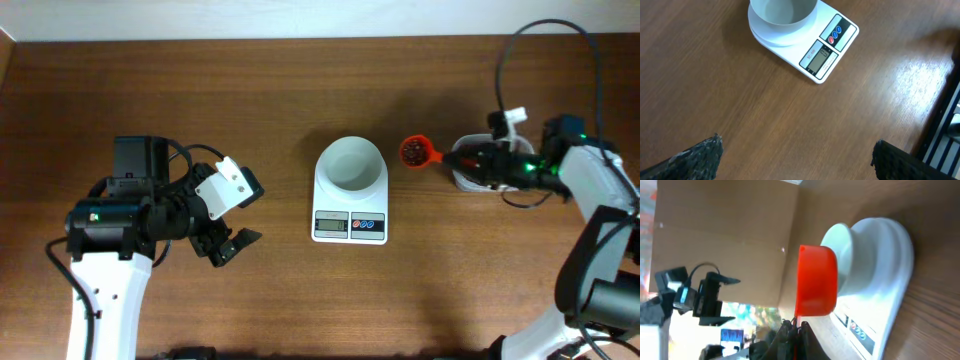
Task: Scoop and weigh 50g on scale
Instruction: 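Carry the filled scoop over the scale bowl and tip beans in, then tilt the red scoop further with the right gripper, emptying beans into bowl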
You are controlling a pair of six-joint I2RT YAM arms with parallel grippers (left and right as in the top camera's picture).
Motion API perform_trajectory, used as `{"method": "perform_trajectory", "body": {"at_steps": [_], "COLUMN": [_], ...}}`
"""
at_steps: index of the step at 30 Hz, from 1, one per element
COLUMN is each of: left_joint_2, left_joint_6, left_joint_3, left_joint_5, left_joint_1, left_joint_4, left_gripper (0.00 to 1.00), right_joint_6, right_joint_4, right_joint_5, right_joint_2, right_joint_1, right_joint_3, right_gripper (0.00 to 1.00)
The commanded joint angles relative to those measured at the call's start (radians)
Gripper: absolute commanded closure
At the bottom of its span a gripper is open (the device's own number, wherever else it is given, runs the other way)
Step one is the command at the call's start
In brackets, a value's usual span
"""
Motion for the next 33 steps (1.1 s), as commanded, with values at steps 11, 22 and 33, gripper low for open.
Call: {"method": "perform_trajectory", "body": {"at_steps": [11,22,33], "left_joint_2": [-0.006,-0.006,-0.006], "left_joint_6": [-0.013,-0.013,-0.013], "left_joint_3": [0.011,0.011,0.011], "left_joint_5": [0.022,0.022,0.022], "left_joint_1": [0.002,0.002,0.002], "left_joint_4": [0.002,0.002,0.002], "left_gripper": [0.01,0.01,0.01], "right_joint_6": [0.284,-0.175,-0.245], "right_joint_4": [0.472,0.5,0.495], "right_joint_5": [0.148,0.217,0.135], "right_joint_2": [0.011,0.011,0.011], "right_joint_1": [0.266,0.282,0.308], "right_joint_3": [-0.004,-0.004,-0.004], "right_gripper": [0.96,0.96,0.96]}}
